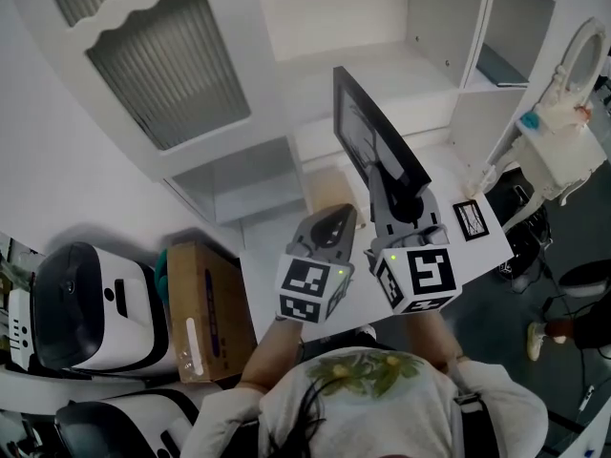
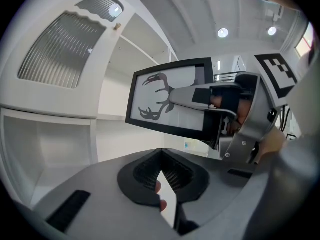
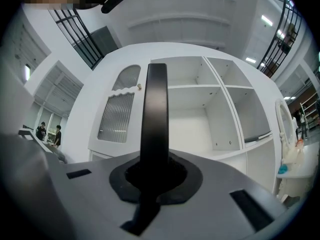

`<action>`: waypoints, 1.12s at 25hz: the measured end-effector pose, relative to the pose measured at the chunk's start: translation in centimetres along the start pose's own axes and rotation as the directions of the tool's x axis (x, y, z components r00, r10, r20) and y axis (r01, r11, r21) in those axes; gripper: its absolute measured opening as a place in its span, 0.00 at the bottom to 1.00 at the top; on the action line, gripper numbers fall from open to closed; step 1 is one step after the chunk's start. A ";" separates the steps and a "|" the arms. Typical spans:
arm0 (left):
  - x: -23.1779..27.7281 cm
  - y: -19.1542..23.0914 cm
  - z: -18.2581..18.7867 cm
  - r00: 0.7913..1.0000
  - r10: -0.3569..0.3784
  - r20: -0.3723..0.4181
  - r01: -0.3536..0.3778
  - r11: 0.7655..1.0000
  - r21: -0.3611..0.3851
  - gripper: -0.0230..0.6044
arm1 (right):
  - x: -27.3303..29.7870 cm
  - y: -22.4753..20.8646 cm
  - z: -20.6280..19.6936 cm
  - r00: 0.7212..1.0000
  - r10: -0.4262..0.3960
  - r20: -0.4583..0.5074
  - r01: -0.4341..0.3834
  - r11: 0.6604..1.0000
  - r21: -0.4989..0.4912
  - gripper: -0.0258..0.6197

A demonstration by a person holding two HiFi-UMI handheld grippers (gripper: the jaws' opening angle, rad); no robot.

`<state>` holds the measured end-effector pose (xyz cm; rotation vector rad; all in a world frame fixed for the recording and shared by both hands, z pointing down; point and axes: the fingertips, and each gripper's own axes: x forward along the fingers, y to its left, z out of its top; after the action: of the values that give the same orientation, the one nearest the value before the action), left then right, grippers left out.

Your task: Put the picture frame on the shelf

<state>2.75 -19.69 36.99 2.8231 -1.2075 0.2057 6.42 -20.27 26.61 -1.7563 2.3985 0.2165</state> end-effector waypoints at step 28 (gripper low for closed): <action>1.4 4.5 0.5 0.996 0.087 0.003 -0.086 0.996 -0.019 0.08 | 6.6 -0.6 1.8 0.997 0.052 0.064 -0.051 0.999 -0.014 0.09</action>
<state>0.55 -23.85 36.78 2.7589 -1.3265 0.1915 5.08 -26.25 23.45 -1.6674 2.4044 0.2899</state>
